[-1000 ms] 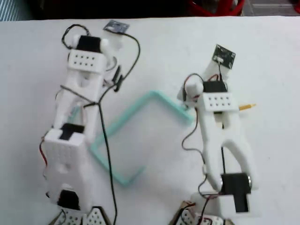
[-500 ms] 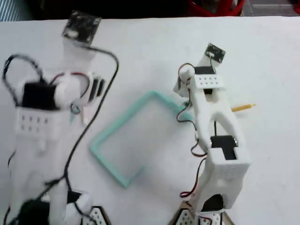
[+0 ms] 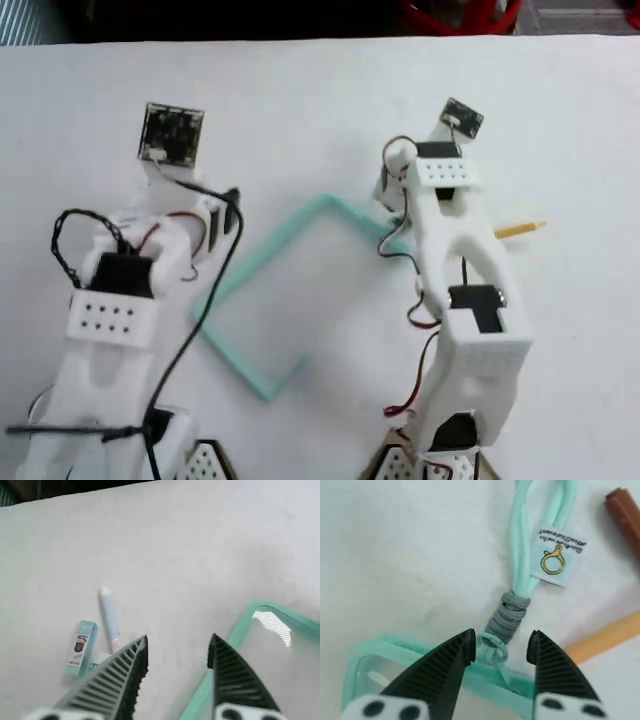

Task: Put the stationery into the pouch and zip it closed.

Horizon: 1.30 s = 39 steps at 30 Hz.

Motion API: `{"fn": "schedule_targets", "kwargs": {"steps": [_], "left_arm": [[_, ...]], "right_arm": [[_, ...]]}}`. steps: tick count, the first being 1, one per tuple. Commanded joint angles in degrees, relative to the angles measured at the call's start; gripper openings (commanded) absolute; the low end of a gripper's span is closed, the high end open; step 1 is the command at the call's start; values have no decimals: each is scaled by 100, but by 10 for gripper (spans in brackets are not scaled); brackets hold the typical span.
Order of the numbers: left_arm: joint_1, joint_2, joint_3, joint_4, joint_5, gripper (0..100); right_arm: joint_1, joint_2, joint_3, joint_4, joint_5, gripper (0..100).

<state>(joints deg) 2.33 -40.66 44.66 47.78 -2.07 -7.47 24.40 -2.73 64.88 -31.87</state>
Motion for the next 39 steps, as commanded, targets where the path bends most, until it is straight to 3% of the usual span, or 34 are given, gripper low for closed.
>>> {"fn": "schedule_targets", "kwargs": {"steps": [1, 13, 18, 23, 30, 39], "left_arm": [[180, 400, 0, -325, 70, 255], [418, 752, 44, -484, -211, 255], [409, 769, 35, -484, -229, 259], [435, 769, 44, -484, -237, 260], [453, 778, 53, -431, -501, 260], [453, 716, 9, -431, -501, 260]], "right_arm": [[4, 180, -343, 48, -141, 176], [31, 866, -862, 13, -141, 172], [31, 1235, -1178, 22, -79, 5], [13, 1077, -1662, 716, 360, 19], [-101, -224, -2804, 1604, 1424, 18], [-681, -1736, -5064, 1789, 3525, 18]]}}
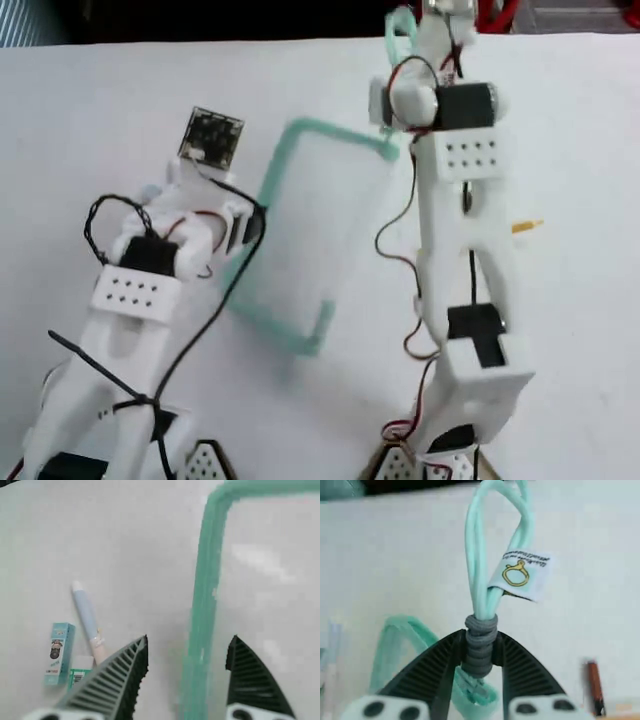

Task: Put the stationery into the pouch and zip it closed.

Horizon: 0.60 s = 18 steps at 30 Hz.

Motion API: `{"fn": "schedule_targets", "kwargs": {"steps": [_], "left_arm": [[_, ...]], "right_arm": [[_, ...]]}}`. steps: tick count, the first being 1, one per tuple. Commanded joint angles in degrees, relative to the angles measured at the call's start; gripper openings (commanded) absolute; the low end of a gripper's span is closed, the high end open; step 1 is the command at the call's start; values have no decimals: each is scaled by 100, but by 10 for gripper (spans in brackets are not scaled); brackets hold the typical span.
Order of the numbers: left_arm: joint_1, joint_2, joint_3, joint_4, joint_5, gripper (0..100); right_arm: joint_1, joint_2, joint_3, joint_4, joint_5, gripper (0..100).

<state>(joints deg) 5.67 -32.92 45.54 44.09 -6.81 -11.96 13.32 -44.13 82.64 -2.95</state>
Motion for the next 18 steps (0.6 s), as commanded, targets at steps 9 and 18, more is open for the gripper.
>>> {"fn": "schedule_targets", "kwargs": {"steps": [9, 18], "left_arm": [[462, -66, -88, 97, -18, 260], [497, -3169, -677, 2286, 914, 261]], "right_arm": [[-787, -716, -2163, 57, 1213, 18], [-1508, -760, -2259, 716, 1187, 18]]}}
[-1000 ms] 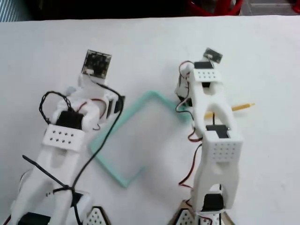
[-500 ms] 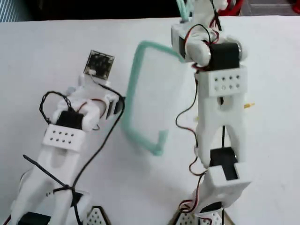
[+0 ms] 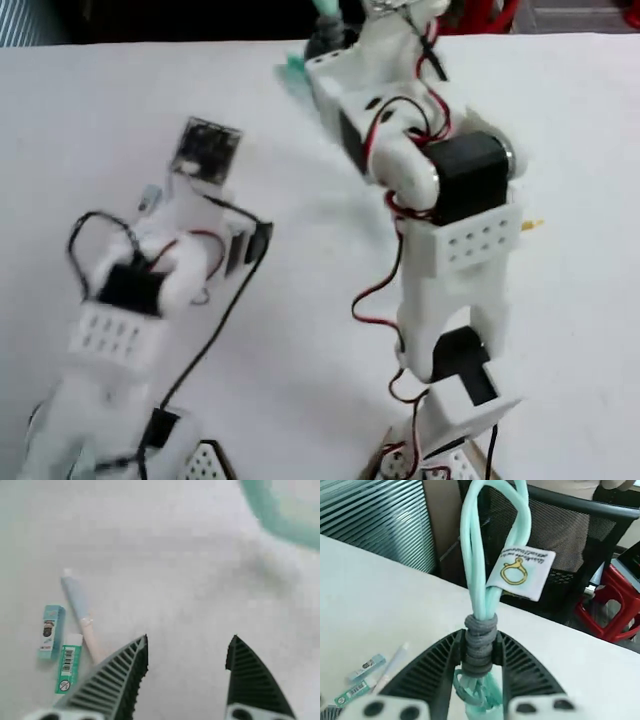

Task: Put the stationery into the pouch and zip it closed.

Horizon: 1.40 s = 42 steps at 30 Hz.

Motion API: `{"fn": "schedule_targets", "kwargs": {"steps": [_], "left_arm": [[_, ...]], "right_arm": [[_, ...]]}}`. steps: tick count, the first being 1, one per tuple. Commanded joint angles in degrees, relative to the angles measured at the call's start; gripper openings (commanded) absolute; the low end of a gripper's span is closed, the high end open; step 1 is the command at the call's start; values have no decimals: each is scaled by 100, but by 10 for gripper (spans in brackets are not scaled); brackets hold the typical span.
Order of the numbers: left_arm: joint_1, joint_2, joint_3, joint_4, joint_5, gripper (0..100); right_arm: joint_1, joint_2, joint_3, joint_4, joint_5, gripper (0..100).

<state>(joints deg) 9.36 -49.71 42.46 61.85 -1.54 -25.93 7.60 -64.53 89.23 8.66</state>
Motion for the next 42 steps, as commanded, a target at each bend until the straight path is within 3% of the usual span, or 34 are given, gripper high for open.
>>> {"fn": "schedule_targets", "kwargs": {"steps": [1, 5, 9, 16, 21, 26, 30, 34, 42], "left_arm": [[207, -1982, -325, 607, 589, 268], [734, -3741, 615, 501, 1741, 334], [787, -4479, 1846, -378, 1653, 332], [699, -4505, 2347, -826, 1688, 325], [-154, -4532, 2330, -615, 1653, 325], [-971, -4532, 2154, -237, 1635, 328], [-1455, -4532, 2321, -79, 738, 329], [-1490, -4532, 2505, -88, -70, 329], [-1473, -4532, 2497, -545, -659, 329]], "right_arm": [[-119, -163, -220, 92, 18, 18], [-136, -40, -211, 163, -35, 18], [-145, 110, -255, -13, -809, 17], [-734, -4, -273, -4, -818, 17], [-752, -207, -211, -4, -246, 17], [-505, -40, -132, 136, -176, 17], [-338, 13, -132, 259, -176, 17], [-224, 22, -123, 356, -167, 17], [-259, 22, -123, 769, 422, 17]]}}
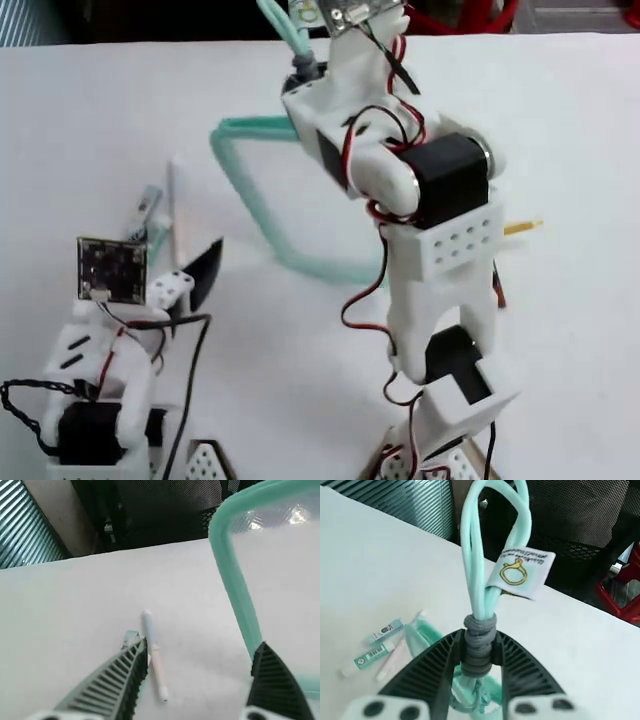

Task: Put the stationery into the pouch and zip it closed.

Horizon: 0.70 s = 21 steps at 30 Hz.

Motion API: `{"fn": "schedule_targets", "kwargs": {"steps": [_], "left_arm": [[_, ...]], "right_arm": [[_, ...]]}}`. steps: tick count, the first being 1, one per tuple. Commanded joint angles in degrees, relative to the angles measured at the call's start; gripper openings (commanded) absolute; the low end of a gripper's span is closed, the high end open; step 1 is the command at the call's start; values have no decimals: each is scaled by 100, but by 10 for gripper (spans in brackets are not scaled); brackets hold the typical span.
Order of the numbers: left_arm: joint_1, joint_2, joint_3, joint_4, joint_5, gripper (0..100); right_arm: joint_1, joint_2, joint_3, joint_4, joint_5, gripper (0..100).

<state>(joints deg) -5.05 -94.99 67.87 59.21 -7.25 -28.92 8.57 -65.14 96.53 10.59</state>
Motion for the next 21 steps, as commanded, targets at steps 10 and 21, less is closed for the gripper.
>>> {"fn": "schedule_targets", "kwargs": {"steps": [10, 21], "left_arm": [[356, -4, -35, -316, -554, 329], [365, -4, -545, -141, -923, 329]], "right_arm": [[-154, -136, -114, 163, 1424, 17], [-1086, -919, 167, 198, 2154, 17]]}}
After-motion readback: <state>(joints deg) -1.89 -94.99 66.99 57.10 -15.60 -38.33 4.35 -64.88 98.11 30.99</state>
